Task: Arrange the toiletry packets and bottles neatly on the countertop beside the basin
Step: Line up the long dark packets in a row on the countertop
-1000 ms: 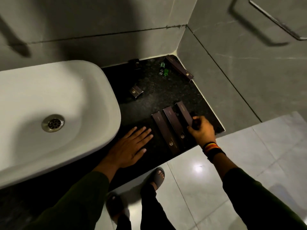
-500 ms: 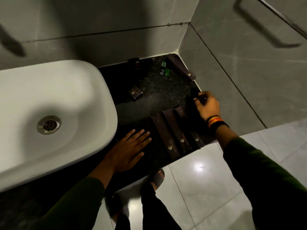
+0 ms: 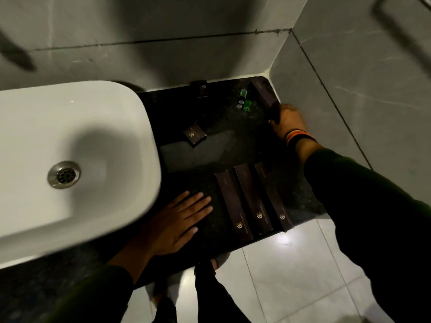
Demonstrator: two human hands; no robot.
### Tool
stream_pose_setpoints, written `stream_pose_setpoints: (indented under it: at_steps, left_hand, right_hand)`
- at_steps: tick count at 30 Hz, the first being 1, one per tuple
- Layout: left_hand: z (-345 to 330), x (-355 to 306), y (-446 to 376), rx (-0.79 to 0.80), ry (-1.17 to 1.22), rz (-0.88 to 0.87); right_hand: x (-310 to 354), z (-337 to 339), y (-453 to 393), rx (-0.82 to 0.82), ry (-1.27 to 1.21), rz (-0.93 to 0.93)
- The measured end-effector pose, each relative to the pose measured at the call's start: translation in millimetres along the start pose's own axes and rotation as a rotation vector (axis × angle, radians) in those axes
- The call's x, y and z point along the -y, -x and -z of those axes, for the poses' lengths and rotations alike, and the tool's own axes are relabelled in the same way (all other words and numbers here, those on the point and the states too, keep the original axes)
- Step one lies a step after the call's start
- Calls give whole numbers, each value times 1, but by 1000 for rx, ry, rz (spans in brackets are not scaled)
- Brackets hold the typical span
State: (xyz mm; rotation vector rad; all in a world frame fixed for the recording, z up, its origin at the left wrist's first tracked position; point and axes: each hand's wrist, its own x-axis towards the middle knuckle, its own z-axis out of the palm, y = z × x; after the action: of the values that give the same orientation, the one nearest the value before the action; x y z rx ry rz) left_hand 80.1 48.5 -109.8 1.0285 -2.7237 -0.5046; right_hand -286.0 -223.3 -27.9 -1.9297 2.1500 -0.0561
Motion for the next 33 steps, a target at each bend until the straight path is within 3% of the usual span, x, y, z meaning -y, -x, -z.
stream_pose_setpoints:
  at_steps: [3,7,12,21,26,33]
  left_hand:
    - [2,-1,0,-21,5,-7]
    - [2,-1,0,-46,-13,-21]
    - [-1,3,2,-51,-16,-54]
    - [4,-1,1,-2,-44,-29]
    - [3,-1,1,21,-44,-15]
    - [0,2,0,-2,-34,-20]
  right_hand:
    - [-4,1,9,-60,10,4]
    - [-17,3,41,-12,-114,-100]
    - [-32,7,118,-37,-225,-256]
    - [-51,-13,249,-13,-333,-331]
    - [-55,-20,259,5,-319,-369]
    - [-29,3,218,-90,-458,-318]
